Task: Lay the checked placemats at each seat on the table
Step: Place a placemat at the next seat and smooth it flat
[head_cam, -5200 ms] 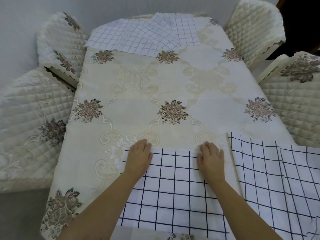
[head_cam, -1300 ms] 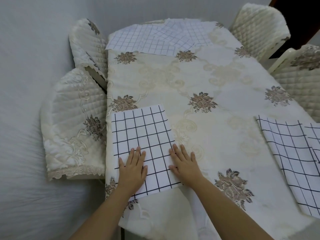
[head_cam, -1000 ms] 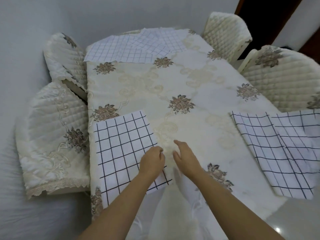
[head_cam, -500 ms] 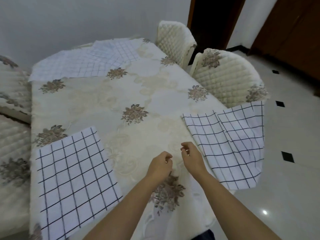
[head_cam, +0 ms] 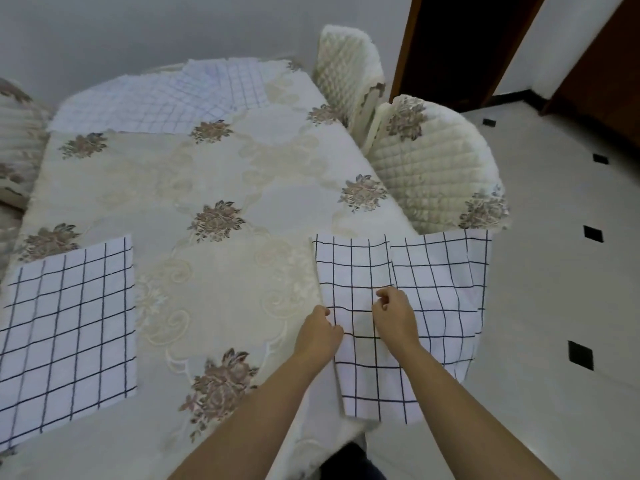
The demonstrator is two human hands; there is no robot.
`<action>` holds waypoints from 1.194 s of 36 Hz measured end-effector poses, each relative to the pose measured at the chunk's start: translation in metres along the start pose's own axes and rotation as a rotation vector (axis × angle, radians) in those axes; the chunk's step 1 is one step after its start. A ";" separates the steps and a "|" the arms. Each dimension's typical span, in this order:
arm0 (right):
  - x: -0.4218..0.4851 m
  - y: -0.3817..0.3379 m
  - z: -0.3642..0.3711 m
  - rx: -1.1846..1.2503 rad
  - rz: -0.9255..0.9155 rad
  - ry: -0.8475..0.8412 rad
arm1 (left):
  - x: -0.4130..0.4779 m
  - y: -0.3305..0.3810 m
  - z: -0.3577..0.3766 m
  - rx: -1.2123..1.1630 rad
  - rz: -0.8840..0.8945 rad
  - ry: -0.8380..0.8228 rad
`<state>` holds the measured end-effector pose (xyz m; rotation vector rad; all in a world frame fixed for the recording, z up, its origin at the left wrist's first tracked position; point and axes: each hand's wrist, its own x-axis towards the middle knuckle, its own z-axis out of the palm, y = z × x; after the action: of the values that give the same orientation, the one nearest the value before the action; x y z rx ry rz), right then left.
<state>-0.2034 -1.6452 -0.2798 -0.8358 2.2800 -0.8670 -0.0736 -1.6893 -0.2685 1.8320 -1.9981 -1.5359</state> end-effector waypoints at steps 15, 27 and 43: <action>0.020 0.015 -0.013 -0.112 0.082 0.020 | 0.007 0.017 0.016 0.099 0.133 0.109; 0.030 0.020 -0.019 -0.222 0.175 -0.046 | 0.008 0.022 0.030 -0.030 0.087 -0.046; 0.004 -0.033 -0.005 -0.025 -0.022 -0.107 | 0.002 0.027 0.007 -0.158 0.118 -0.089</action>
<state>-0.1979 -1.6656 -0.2539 -0.8984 2.1965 -0.7851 -0.0989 -1.6910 -0.2556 1.5863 -1.9188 -1.7130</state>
